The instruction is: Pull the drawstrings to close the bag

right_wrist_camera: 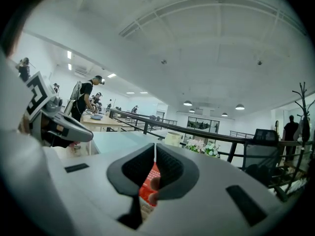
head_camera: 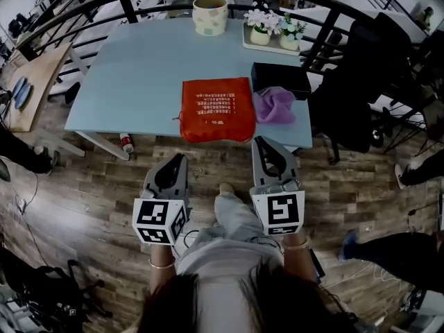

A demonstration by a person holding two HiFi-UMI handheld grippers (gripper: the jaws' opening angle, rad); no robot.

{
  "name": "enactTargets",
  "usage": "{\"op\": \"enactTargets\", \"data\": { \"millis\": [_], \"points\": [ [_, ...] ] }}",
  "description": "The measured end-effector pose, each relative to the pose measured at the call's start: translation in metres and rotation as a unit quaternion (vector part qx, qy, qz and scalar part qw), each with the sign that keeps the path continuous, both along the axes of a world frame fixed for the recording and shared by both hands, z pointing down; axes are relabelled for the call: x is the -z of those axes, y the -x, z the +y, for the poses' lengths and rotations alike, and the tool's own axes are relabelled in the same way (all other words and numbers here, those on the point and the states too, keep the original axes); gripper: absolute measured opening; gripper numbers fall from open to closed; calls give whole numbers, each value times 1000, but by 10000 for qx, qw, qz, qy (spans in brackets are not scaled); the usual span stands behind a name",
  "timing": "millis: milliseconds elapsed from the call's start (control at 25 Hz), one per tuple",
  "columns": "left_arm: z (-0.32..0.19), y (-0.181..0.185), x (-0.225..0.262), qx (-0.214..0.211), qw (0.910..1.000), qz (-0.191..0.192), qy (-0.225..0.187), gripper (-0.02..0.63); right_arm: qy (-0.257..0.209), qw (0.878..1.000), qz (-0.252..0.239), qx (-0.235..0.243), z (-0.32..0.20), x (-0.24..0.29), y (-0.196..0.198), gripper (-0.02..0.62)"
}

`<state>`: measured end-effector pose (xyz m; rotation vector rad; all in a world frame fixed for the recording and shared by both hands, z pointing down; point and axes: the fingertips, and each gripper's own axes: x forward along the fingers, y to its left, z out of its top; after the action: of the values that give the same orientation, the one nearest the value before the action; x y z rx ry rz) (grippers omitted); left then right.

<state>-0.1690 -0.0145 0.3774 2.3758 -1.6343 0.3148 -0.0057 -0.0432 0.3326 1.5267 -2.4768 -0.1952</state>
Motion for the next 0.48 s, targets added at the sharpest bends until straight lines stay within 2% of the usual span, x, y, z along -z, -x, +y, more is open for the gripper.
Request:
{"op": "enactTargets", "data": {
  "millis": [480],
  "points": [
    [-68, 4, -27, 135, 9990, 85, 420, 25, 259, 9990, 371, 21, -70, -32, -14, 28]
  ]
}}
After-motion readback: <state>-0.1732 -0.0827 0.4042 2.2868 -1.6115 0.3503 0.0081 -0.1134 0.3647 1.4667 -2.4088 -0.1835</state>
